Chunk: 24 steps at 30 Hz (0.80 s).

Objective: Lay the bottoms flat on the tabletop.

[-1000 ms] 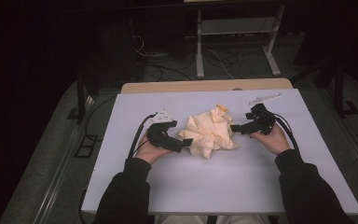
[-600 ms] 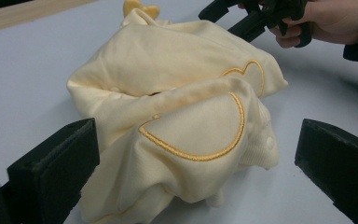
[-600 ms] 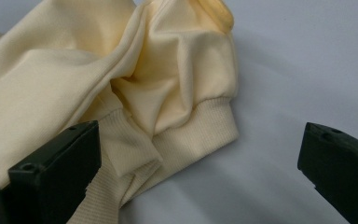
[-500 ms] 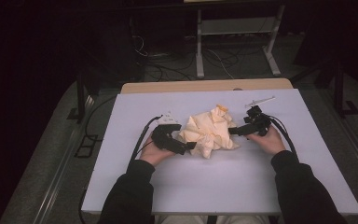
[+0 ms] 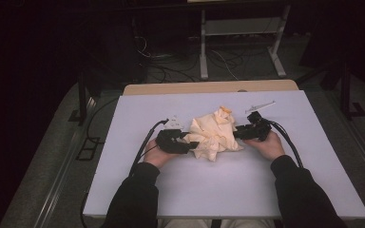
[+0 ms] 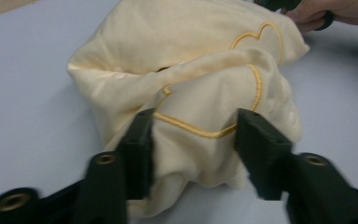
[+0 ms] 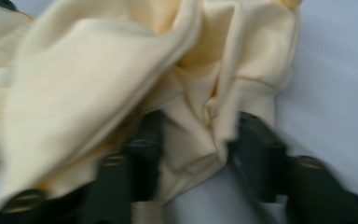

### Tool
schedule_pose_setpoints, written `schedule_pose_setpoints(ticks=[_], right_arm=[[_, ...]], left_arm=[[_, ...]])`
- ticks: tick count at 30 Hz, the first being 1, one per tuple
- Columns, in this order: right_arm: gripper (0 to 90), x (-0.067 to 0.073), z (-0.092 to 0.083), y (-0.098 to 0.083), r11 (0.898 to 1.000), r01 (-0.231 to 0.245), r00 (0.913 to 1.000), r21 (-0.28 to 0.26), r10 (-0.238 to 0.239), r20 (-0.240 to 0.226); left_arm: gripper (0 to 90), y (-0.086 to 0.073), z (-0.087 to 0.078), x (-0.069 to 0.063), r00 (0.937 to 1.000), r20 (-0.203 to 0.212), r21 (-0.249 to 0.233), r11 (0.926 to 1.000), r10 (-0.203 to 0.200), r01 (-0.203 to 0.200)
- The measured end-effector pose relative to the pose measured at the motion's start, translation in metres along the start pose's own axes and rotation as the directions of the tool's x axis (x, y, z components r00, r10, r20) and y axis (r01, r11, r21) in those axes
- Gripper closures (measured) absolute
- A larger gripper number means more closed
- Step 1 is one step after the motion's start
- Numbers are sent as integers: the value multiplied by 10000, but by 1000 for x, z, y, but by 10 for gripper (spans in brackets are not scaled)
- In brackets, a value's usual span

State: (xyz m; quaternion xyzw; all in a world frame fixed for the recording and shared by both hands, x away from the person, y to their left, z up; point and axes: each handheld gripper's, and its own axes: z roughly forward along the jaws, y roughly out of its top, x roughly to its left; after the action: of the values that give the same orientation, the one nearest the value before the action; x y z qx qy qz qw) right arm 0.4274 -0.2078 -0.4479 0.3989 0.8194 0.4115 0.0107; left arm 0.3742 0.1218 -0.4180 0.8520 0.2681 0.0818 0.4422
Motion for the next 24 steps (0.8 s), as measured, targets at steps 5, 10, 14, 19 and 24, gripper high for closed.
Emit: schedule_pose_setpoints(ticks=[5, 10, 14, 19, 24], right_arm=[[785, 2, -3, 1, 9998, -220, 9996, 27, 220, 150], [804, 1, -4, 1, 9996, -277, 9994, 104, 274, 227], [809, -1, -11, 5, 9987, -486, 9975, -129, 491, 499], [811, -7, -26, 11, 9962, -703, 9948, -524, 739, 705], [812, -7, -49, 25, 9927, -802, 9917, -898, 885, 928]], left_arm=[[736, -1, 0, 2, 9999, -131, 62, 9999, -111, 112], [805, 1, 0, 1, 9998, -200, 121, 9999, -20, 22], [814, 2, -6, 4, 9994, -265, -5, 9998, -216, 216], [815, 6, -22, 14, 9958, -765, -303, 9984, -506, 484], [815, 19, -46, 26, 9863, -1372, -845, 9931, -920, 808]])
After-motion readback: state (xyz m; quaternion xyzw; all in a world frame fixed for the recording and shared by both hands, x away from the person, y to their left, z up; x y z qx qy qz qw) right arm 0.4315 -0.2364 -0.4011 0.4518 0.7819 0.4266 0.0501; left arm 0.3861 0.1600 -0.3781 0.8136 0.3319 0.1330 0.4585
